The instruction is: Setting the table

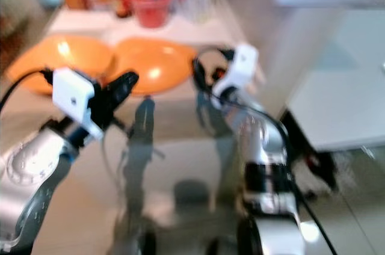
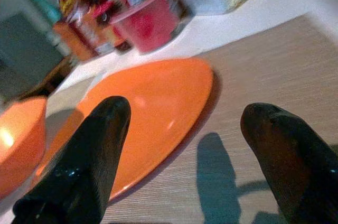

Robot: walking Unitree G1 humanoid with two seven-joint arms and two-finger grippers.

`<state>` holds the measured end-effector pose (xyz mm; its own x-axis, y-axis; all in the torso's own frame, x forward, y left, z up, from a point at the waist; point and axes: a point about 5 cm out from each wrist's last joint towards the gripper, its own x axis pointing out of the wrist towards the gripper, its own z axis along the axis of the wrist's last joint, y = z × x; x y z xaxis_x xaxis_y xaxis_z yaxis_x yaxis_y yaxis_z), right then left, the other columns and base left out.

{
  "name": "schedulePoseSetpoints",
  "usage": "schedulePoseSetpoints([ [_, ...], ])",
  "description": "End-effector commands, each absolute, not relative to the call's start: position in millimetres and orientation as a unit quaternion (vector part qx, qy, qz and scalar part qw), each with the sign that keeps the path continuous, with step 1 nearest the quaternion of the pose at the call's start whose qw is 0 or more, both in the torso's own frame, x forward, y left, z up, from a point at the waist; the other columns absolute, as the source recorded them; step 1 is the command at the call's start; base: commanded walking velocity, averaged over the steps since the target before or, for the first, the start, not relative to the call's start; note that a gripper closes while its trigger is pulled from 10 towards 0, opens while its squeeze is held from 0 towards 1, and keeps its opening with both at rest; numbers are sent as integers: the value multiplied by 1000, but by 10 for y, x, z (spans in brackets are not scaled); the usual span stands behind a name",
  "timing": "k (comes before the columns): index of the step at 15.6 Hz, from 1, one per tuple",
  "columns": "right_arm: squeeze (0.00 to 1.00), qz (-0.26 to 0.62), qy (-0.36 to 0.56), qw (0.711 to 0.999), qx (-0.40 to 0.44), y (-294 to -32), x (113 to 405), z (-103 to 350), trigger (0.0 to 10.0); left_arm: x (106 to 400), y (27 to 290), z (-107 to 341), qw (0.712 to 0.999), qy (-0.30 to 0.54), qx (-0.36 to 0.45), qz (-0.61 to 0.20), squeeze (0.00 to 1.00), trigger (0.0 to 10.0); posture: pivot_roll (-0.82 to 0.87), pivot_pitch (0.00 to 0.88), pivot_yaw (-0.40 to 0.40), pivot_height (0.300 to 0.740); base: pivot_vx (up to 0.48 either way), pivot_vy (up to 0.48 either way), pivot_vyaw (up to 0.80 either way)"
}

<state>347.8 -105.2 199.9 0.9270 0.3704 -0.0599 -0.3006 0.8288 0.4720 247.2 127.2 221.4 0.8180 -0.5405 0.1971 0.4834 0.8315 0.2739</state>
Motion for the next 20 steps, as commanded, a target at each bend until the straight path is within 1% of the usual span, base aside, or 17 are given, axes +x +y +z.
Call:
schedulePoseSetpoints([
  [1,0,185,94,949,236,-1025,3455,2008,10000,2459,1251,2206,946,-128,114,-273,0,10000,-29,115,8,740,0,0,0],
  [3,0,196,132,945,228,-922,3453,1992,10000,2465,1227,2160,948,-114,125,-269,0,10000,-29,116,5,740,0,0,0],
  [5,0,177,146,945,231,-892,3504,1986,10000,2476,1234,2131,953,-106,127,-254,0,10000,-26,119,1,740,0,0,0],
  [8,0,176,123,947,240,-889,3538,2096,10000,2515,1302,2132,961,-104,135,-216,0,10000,-24,123,-1,740,0,0,0],
  [13,0,164,122,951,232,-862,3625,2084,10000,2520,1295,2137,962,-105,142,-208,0,10000,-33,132,-1,740,0,0,0],
  [15,0,166,114,952,229,-750,3748,2121,10000,2518,1307,2125,964,-102,150,-193,0,10000,-25,139,-5,740,0,0,0],
  [18,0,174,117,953,216,-608,3832,2134,10000,2509,1349,2119,967,-99,155,-177,0,10000,-18,147,-8,740,0,0,0],
  [19,0,171,122,954,214,-593,3845,2123,10000,2504,1347,2122,967,-99,155,-177,0,10000,-16,151,-9,740,0,0,0],
  [20,0,147,141,957,207,-584,3894,2079,10000,2486,1336,2125,967,-99,155,-177,0,10000,-13,154,-11,740,0,0,0],
])
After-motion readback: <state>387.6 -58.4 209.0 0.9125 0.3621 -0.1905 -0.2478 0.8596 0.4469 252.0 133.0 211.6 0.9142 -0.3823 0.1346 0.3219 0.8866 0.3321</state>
